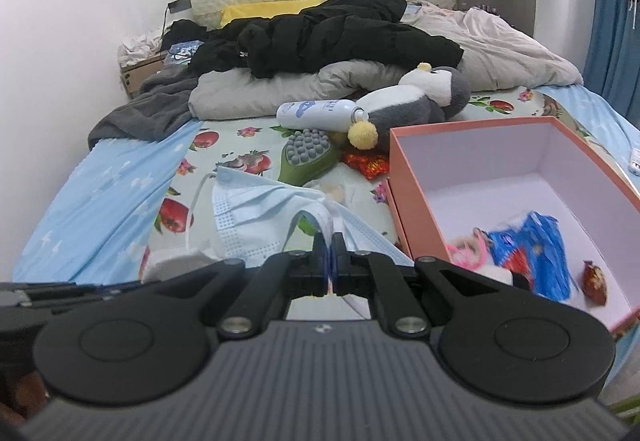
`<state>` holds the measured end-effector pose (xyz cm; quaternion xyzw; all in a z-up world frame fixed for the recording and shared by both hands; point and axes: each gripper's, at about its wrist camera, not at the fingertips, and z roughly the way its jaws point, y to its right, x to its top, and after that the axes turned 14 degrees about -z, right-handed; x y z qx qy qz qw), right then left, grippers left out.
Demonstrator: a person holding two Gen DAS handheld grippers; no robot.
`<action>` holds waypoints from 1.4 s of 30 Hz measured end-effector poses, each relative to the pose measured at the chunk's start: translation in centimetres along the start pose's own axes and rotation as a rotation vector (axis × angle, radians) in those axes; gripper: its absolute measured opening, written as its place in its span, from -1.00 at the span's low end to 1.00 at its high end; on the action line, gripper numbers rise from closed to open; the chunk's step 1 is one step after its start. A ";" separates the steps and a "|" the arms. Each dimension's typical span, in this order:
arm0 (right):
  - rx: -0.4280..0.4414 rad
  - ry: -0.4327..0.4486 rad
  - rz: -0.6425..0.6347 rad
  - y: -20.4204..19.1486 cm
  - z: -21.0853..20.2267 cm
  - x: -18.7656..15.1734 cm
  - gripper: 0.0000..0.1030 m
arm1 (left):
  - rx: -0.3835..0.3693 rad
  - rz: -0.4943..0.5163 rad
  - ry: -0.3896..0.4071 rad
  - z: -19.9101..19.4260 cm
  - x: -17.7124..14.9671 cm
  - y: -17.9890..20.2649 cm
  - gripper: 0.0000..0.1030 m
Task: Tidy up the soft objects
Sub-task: 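Carry the towel with left tool while right tool carries mask over pink box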
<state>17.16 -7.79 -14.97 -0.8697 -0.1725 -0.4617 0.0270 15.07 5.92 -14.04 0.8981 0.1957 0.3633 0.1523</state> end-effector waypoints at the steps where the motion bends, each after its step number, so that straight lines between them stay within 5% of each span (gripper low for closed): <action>1: -0.001 0.003 0.002 0.0 -0.6 -0.3 -0.90 | -0.004 -0.001 0.002 -0.6 -0.3 0.1 -0.89; 9: -0.016 0.028 0.033 0.9 -4.4 -1.4 -0.90 | -0.050 -0.011 0.020 -4.0 -1.2 1.4 -0.89; 24: -0.136 0.053 0.142 6.8 -10.9 -3.8 -0.89 | -0.220 0.074 0.028 -6.8 -1.8 9.5 -0.89; 35: -0.204 0.043 0.159 13.3 -8.9 -2.1 -0.89 | -0.314 0.118 -0.051 -2.6 0.7 16.2 -0.89; 42: -0.180 -0.048 0.186 18.0 -4.9 -0.5 -0.88 | -0.312 0.161 -0.151 2.4 3.2 21.8 -0.88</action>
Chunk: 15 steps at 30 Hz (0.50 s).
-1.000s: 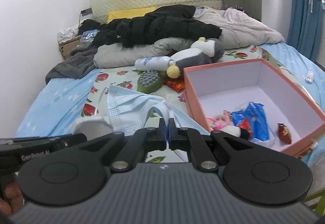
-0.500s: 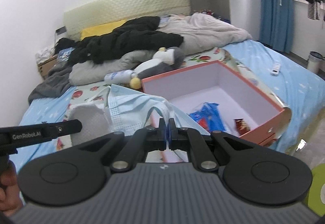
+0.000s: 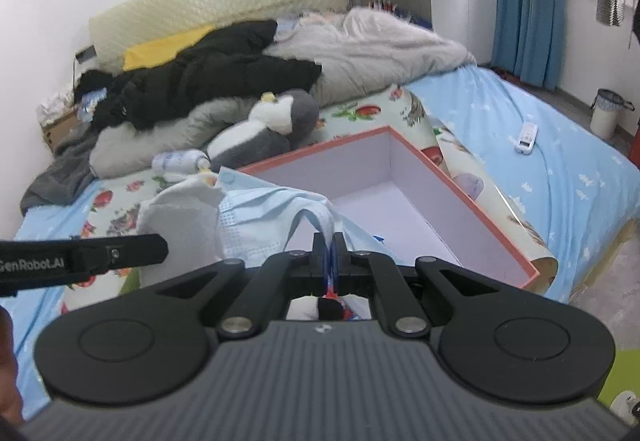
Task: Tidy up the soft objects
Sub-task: 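Open left tool to drop towel while right tool drops mask into box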
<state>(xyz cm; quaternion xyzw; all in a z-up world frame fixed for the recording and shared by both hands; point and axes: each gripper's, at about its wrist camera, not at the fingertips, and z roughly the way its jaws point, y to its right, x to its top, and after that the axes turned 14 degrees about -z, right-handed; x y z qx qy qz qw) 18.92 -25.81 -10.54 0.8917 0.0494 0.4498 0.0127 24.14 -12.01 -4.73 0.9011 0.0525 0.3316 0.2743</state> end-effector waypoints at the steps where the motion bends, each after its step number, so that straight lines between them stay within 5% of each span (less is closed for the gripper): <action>1: 0.009 -0.024 0.002 0.6 0.9 0.3 -0.87 | 0.001 0.000 -0.019 1.0 0.6 0.3 -0.89; 15: 0.090 -0.283 0.072 6.0 9.4 0.8 -0.87 | 0.081 -0.064 -0.241 12.4 6.5 -0.4 -0.88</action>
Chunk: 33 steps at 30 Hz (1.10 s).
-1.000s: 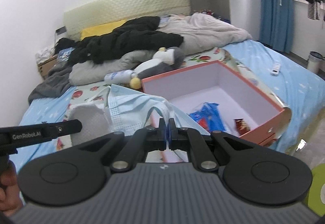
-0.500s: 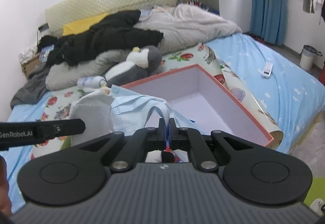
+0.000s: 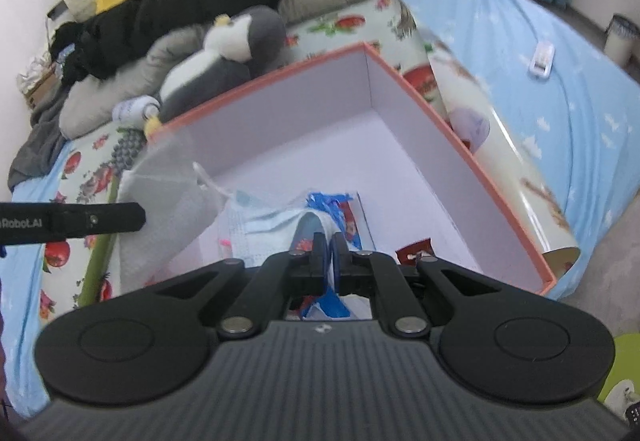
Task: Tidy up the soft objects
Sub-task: 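Open left tool to drop towel while right tool drops mask into box, then move both tools back from the box toward the tea packet and clear packet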
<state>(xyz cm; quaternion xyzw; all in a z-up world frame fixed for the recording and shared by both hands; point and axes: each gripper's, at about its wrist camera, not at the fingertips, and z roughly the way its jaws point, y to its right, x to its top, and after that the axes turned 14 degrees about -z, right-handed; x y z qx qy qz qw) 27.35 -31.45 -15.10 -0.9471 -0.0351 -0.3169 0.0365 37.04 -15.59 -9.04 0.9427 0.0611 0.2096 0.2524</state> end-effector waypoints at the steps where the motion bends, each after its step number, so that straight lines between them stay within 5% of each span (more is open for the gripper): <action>1: -0.002 -0.018 0.002 0.2 0.5 0.0 -0.87 | 0.015 0.003 -0.012 0.6 0.4 -0.1 -0.89; 11: -0.033 -0.047 -0.031 0.8 1.7 0.5 -0.84 | 0.052 0.005 -0.056 3.3 1.1 -0.2 -0.83; 13: -0.038 -0.052 -0.026 0.8 1.7 0.5 -0.73 | 0.062 0.009 -0.053 3.3 1.2 -0.1 -0.33; 15: -0.042 -0.046 -0.027 0.8 1.6 0.5 -0.50 | 0.054 -0.002 -0.069 3.3 1.3 -0.1 -0.11; 17: -0.045 -0.024 -0.035 0.7 1.1 0.4 -0.27 | 0.045 -0.001 -0.046 2.9 1.3 -0.2 -0.11; 33: -0.034 0.196 -0.051 -3.2 -5.7 -3.3 -0.25 | -0.001 0.115 0.161 -5.6 -2.9 -1.0 -0.11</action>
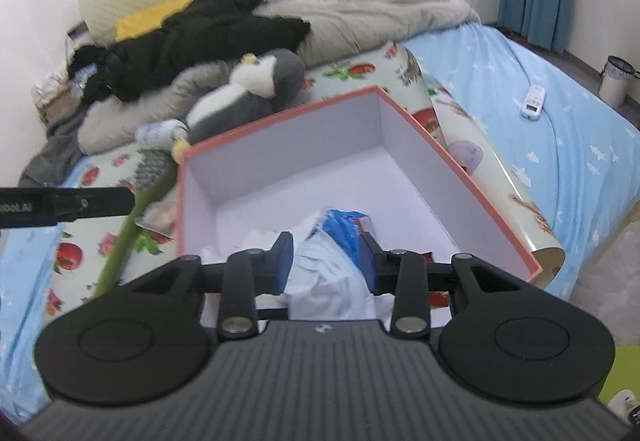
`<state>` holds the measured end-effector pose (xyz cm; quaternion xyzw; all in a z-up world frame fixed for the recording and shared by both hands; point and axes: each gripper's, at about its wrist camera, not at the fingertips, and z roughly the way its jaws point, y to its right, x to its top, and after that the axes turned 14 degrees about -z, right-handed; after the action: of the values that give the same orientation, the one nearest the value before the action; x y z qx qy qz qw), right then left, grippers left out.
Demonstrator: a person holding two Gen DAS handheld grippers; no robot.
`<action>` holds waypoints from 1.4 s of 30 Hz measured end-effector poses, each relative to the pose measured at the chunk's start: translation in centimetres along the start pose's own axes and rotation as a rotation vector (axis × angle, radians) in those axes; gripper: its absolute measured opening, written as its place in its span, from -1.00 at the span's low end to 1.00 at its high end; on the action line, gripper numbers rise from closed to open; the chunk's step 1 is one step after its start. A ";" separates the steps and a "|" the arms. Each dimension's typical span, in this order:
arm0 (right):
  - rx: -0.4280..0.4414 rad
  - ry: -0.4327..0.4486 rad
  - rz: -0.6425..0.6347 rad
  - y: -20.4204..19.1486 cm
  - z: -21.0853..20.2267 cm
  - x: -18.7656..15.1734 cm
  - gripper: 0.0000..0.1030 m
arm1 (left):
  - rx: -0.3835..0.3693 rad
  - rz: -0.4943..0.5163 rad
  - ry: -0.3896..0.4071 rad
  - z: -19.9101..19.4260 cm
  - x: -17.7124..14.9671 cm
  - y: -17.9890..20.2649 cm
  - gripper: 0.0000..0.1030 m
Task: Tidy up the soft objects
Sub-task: 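Move both tools back from the box toward the tea packet and clear packet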
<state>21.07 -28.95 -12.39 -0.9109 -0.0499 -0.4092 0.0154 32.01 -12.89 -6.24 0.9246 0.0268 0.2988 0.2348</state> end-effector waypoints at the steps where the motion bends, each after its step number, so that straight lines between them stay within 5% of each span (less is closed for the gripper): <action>1: 0.001 0.019 -0.001 -0.4 -0.7 -0.3 -0.25 | 0.002 0.009 0.021 -0.9 -0.5 -0.1 -0.11; 11: -0.005 0.131 -0.021 -4.3 -5.8 -2.9 -0.25 | -0.009 0.061 0.159 -8.9 -5.4 -1.3 -0.11; 22: 0.026 0.182 -0.070 -8.5 -9.7 -6.4 -0.25 | -0.011 0.026 0.226 -15.0 -11.7 -3.8 -0.11; 42: 0.139 0.164 -0.084 -14.9 -10.1 -10.4 -0.25 | 0.067 -0.075 0.230 -19.4 -19.7 -9.2 -0.11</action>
<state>5.12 -15.61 -13.63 -0.8684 -0.1147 -0.4780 0.0655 5.76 -0.37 -7.22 0.8897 0.0983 0.3930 0.2103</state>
